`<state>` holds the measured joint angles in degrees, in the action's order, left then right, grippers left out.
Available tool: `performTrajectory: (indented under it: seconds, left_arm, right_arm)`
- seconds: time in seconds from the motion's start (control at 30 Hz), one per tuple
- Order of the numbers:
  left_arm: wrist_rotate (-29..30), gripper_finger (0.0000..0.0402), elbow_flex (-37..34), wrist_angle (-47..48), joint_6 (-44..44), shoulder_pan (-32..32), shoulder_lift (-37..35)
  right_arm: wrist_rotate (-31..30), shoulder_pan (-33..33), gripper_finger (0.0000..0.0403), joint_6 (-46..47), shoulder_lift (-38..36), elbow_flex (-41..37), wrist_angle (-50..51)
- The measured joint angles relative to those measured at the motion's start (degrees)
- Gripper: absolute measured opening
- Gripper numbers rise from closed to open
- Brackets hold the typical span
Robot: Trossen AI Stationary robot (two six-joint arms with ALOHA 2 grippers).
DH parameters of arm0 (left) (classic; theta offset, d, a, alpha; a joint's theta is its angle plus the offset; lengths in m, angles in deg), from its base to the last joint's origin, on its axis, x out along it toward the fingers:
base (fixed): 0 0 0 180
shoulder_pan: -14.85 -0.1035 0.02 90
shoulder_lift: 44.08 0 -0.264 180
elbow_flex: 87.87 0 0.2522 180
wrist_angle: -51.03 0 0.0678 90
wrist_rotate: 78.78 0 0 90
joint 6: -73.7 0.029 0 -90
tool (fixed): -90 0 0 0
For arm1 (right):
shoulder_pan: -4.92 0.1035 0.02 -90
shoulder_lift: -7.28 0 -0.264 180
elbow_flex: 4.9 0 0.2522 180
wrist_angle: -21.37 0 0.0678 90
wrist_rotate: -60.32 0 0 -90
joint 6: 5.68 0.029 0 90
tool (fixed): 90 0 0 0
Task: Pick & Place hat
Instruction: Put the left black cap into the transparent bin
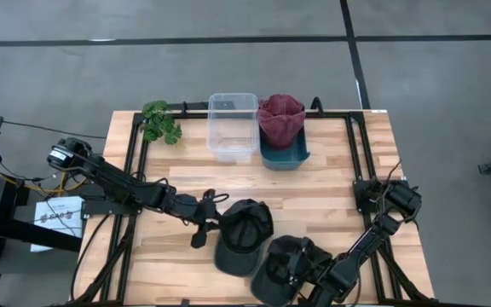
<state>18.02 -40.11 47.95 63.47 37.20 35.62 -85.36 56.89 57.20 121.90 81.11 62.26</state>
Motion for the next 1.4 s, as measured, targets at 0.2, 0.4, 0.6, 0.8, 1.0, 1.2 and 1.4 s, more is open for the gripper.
performTrajectory:
  seconds: [0.2,0.4,0.6,0.8,1.0,1.2,1.4]
  left_arm:
    - [0.49,0.0088,0.0,0.98,3.51,-0.01,0.0]
    - [7.74,0.0095,-0.04,5.8,1.0,-0.61,0.8]
    - [8.14,0.0113,-0.04,5.37,-0.77,-3.59,2.4]
    - [2.36,0.0123,-0.04,5.38,-0.82,-4.16,4.96]
    - [0.86,0.0125,-0.04,4.91,-0.78,-3.82,1.97]
    - [2.36,0.0125,0.0,4.79,-0.01,-1.54,0.81]
    - [1.7,0.0128,0.0,4.79,2.32,-1.46,3.28]
  right_arm:
    - [0.02,-0.04,0.0118,-0.41,0.0,0.0,-0.1]
    - [0.03,0.02,0.0118,-0.41,0.0,0.0,-0.23]
    - [0.04,0.02,0.0118,-0.41,0.0,0.0,-0.47]
    - [0.07,0.02,0.0118,-0.43,-0.02,0.0,-0.47]
    - [0.09,0.02,0.0118,-0.58,-0.02,0.0,-0.43]
    - [0.1,0.02,0.0118,-0.58,-0.02,0.0,-0.27]
    - [0.11,0.02,0.0118,-0.58,-0.02,0.0,-0.22]
